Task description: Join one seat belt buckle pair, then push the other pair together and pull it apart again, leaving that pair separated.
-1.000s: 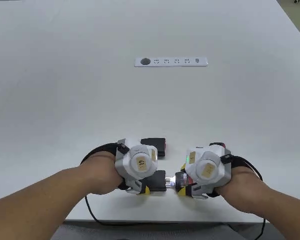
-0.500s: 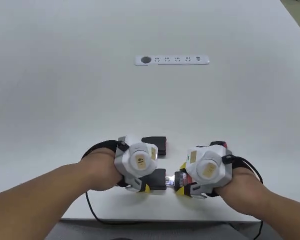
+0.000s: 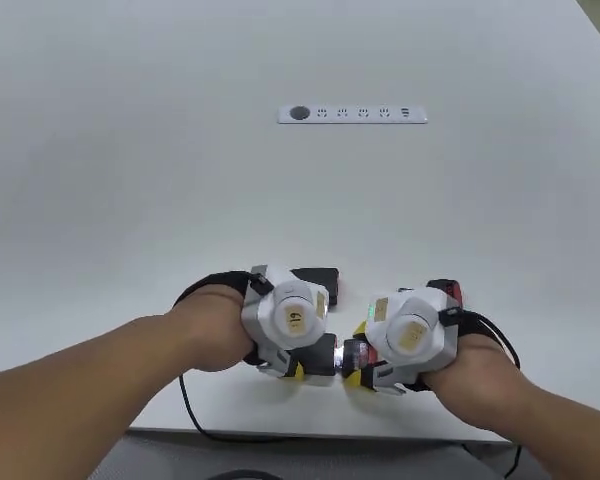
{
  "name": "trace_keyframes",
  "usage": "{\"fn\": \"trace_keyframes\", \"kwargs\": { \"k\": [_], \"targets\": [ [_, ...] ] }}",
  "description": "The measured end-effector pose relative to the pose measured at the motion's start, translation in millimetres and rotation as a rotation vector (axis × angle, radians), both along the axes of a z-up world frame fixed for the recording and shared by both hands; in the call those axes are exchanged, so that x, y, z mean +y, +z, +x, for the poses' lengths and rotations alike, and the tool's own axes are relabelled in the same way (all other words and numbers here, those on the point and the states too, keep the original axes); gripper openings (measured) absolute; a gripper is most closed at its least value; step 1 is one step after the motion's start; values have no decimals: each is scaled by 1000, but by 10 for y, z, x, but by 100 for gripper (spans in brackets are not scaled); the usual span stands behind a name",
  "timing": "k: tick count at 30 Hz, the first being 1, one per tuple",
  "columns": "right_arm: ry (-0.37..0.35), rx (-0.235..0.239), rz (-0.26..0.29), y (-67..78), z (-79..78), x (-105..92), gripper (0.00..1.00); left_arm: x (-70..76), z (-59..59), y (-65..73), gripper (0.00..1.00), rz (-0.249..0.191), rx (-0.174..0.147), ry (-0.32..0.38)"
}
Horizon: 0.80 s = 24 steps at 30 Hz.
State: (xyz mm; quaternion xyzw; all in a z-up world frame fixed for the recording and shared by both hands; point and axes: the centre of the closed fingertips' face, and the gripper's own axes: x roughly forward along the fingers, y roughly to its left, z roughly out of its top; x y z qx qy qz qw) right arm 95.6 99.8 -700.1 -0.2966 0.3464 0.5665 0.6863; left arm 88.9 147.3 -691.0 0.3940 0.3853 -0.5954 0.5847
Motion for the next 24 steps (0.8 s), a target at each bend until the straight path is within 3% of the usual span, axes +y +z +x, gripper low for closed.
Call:
{"fn": "trace_keyframes", "kwargs": {
  "k": [5,7,12,24],
  "targets": [
    [42,-14,-33,-30,16,-8,33,21,14,2,33,-3,-3,16],
    [90,-37,-70,-15,17,-28,32,11,3,16,33,-41,1,39],
    [74,-26,-57,20,3,-22,32,23,46,11,32,-29,12,44],
    [60,-35,-45,68,-16,-21,33,47,72,7,32,-19,6,48]
  ]
}}
